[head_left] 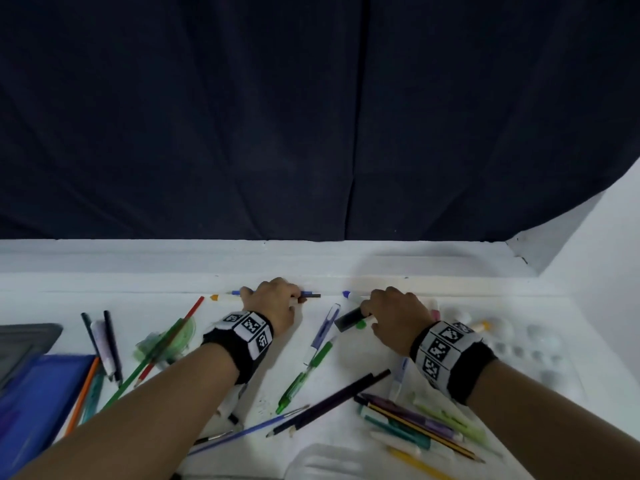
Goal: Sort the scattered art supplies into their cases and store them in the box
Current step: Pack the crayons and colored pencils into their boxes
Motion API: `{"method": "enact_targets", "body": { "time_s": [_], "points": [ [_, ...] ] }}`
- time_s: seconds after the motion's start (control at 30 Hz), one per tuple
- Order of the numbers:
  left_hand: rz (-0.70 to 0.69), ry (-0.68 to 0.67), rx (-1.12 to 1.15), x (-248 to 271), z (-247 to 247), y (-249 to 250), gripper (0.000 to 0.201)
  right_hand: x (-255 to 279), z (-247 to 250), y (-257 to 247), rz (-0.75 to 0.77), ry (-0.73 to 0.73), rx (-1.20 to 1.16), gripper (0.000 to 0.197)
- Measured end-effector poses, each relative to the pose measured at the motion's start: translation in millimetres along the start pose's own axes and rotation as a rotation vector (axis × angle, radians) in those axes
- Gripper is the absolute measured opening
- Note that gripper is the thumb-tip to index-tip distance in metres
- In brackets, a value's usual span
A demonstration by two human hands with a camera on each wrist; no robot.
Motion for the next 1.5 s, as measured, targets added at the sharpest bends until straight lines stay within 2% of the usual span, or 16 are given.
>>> {"method": "enact_targets", "body": {
  "time_s": [0.17,0.33,0.43,0.57,0.73,0.93,1.03,1.17,1.37,1.5],
  "points": [
    [0.033,0.026,-0.109,8,1,9,0.021,10,-6,-4,0.034,0.051,0.123,0.031],
    [-0.022,0.015,-0.086,30,3,8,0.019,30,-1,-11,0.079,0.025,0.158,0.031],
    [-0.055,0.060,-0.031,50,10,-1,0.017,45,4,-17,0.087,0.071,0.147,0.033],
    [-0.099,0.175,0.097,84,34,-6,0.016,73,27,-29,0.056,0.230,0.000,0.023],
    [-0.256,0.378,0.188,156,78,-7,0.018,126,55,-57,0.057,0.429,-0.203,0.008],
    [-0.368,0.503,0.314,254,118,-24,0.017,203,75,-111,0.059,0.584,-0.453,0.007],
    [-0.409,0.478,0.404,295,120,-34,0.018,237,76,-142,0.037,0.604,-0.564,0.010],
    [-0.461,0.367,0.559,330,108,-51,0.024,267,59,-180,-0.052,0.527,-0.748,0.012],
    [-0.382,0.201,0.820,373,81,-70,0.026,301,23,-213,-0.110,0.377,-0.879,0.019],
    [-0.283,0.109,0.936,404,59,-67,0.026,320,-2,-223,-0.115,0.293,-0.962,0.023]
  ]
}}
Point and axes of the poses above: each hand's wrist, its own x-axis away from the middle knuckle, its own z-axis out of the back of the hand, y = z × x, the point moved 3 cm from there along -x, towards the middle knuckle, and after that the axes turned 3 degrees about y, right-handed, at the moved point
